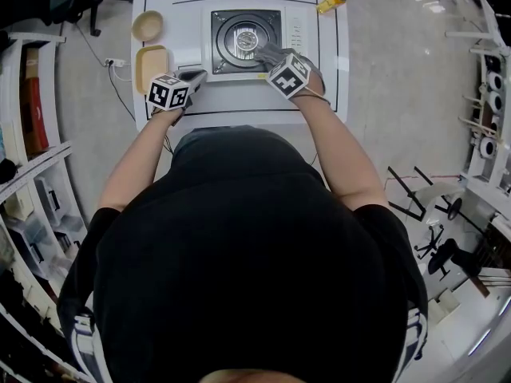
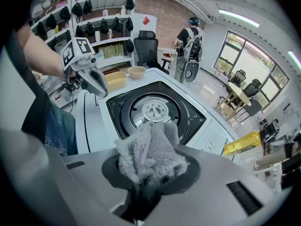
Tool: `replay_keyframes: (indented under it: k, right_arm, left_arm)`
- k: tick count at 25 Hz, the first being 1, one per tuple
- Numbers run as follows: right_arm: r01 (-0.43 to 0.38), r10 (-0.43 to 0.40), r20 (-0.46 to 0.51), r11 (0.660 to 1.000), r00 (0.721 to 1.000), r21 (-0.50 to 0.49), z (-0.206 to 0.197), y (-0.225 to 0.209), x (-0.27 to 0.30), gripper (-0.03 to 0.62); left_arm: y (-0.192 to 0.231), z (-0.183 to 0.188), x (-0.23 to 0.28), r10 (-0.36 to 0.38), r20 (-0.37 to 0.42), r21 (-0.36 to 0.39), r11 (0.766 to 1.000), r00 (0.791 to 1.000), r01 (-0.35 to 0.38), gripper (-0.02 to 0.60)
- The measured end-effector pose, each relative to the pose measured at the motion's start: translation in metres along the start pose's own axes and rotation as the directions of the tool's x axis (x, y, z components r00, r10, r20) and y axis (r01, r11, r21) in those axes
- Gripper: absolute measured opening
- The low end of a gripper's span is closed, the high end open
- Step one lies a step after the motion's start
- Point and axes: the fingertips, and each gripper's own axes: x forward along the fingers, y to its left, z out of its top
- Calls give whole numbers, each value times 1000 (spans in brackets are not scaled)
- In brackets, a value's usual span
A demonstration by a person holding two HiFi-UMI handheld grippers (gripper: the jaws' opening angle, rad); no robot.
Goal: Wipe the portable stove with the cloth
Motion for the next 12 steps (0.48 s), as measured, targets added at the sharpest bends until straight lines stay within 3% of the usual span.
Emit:
replay_keyframes:
  k: [5, 12]
  right_arm:
    - [-12, 5, 93, 997, 996, 76, 5, -9, -28, 110]
    - [-9, -39, 242, 981, 969, 195, 11, -29, -78, 110]
  left_arm:
    - [-9, 4, -8, 6, -9, 26, 1000, 1000, -6, 23]
    - [-22, 32, -34, 28, 66, 41, 999, 997, -31, 23]
